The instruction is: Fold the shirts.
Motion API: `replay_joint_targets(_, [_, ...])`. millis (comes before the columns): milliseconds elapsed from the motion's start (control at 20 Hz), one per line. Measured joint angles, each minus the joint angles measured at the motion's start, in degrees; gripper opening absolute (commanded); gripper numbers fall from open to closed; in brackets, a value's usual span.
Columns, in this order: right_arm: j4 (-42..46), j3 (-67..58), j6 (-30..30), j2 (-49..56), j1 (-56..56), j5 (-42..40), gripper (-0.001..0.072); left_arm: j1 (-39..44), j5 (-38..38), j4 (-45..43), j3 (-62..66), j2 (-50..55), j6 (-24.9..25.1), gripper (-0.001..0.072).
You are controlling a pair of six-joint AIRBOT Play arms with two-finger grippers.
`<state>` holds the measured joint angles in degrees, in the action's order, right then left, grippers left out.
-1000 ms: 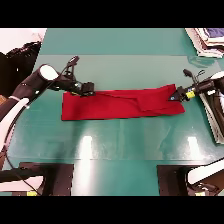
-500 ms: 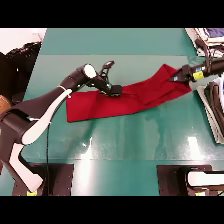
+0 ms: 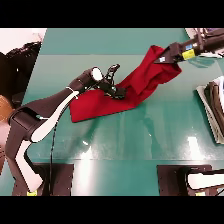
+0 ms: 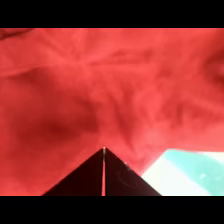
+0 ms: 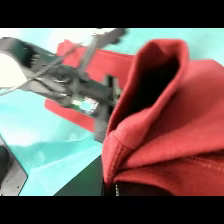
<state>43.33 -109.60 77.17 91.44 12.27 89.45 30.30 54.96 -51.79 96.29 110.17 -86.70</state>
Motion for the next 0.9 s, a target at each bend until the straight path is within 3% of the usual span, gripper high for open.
replay_joint_targets(300, [-0.1, -5.5, 0.8, 3.8, 6.6, -0.5, 0.0014, -0.6, -1.1, -0.7, 0.1, -0.2, -0.3, 0.0024])
replay_joint_targets(750, [-0.2, -5.5, -3.3, 7.2, 18.0, -7.0, 0.0020, -14.1, 9.7, -15.3, 0.1, -12.8, -0.5, 0.0025])
replay_joint_targets(800, [-0.3, -5.5, -4.5, 8.6, 20.9, -9.1, 0.0075, -16.4, 10.9, -17.2, 0.1, -15.1, -0.5, 0.0025])
replay_joint_targets(900, [-0.5, -6.4, -7.1, 12.3, 27.2, -14.2, 0.0456, -20.8, 12.8, -19.8, 0.1, -19.5, -0.5, 0.0025])
